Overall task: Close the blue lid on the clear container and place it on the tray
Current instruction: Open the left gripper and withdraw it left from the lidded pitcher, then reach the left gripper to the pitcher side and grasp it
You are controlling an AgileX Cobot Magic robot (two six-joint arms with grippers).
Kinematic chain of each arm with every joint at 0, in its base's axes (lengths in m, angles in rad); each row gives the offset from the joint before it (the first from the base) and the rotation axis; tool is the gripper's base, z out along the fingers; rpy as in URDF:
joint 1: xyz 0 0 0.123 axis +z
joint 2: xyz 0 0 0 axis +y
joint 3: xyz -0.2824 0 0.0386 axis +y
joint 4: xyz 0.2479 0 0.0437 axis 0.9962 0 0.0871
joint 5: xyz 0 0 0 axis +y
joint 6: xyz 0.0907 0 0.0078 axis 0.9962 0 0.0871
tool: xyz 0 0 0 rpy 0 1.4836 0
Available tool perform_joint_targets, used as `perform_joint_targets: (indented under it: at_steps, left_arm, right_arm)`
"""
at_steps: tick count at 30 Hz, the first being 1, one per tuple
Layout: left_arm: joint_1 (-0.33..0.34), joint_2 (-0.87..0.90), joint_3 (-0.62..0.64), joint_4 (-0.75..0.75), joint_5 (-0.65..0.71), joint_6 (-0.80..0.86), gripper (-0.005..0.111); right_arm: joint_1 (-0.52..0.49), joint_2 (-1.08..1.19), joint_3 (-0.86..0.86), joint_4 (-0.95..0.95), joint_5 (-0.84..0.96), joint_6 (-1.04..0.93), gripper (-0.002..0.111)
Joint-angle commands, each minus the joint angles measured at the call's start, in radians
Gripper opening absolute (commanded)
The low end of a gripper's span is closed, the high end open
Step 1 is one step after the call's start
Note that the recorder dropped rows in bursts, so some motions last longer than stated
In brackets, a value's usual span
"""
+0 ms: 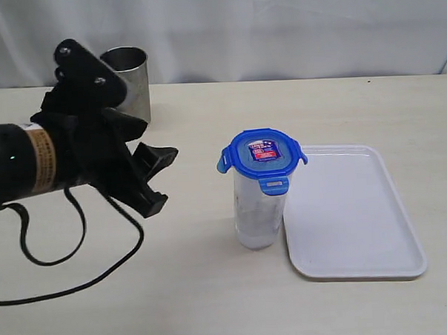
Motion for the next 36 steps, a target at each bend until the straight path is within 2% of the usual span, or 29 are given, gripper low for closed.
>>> perform_joint_targets:
  at_steps: [1,3,6,8,10,18,20,22,26,27,29,36]
  left_arm:
    - [0.183,0.038,0.14,-0.011,-0.433,0.006,0.052]
    - [0.255,0.093,0.182,-0.007,-0.612,0.004,0.052]
    - [0.317,0.198,0.198,0.021,-0.845,-0.024,0.052]
    - [0.33,0.278,0.198,0.029,-0.976,-0.021,0.052]
    - [0.33,0.335,0.198,0.016,-1.036,0.006,0.052]
    - [0.33,0.391,0.196,0.019,-1.013,0.126,0.053]
    - [0.33,0.391,0.196,0.012,-1.02,0.144,0.058]
    - [0.33,0.391,0.196,-0.009,-1.0,0.149,0.068]
    - [0.33,0.391,0.196,-0.056,-0.868,0.185,0.1]
    - [0.33,0.391,0.196,-0.083,-0.849,0.185,0.104]
    - [0.33,0.391,0.196,-0.125,-0.837,0.185,0.105]
    - [0.33,0.391,0.196,-0.096,-0.877,0.201,0.105]
  right_arm:
    - [-0.001,-0.005,0.002,0.0,-0.004,0.001,0.005]
    - [-0.001,-0.005,0.002,0.0,-0.004,0.001,0.005]
    - [-0.001,-0.005,0.002,0.0,-0.004,0.001,0.005]
    - [-0.001,-0.005,0.002,0.0,-0.004,0.001,0.005]
    - [-0.001,-0.005,0.002,0.0,-0.004,0.001,0.005]
    - [-0.001,-0.005,0.002,0.0,-0.004,0.001,0.005]
    - [-0.001,-0.005,0.002,0.0,-0.004,0.001,0.005]
    - [-0.001,-0.005,0.002,0.0,-0.004,0.001,0.005]
    - [-0.001,-0.005,0.002,0.0,-0.004,0.001,0.005]
    - [-0.001,-0.005,0.002,0.0,-0.004,0.001,0.005]
    - [-0.001,-0.005,0.002,0.0,-0.004,0.001,0.005]
    - [-0.001,-0.005,0.002,0.0,-0.004,0.001,0.005]
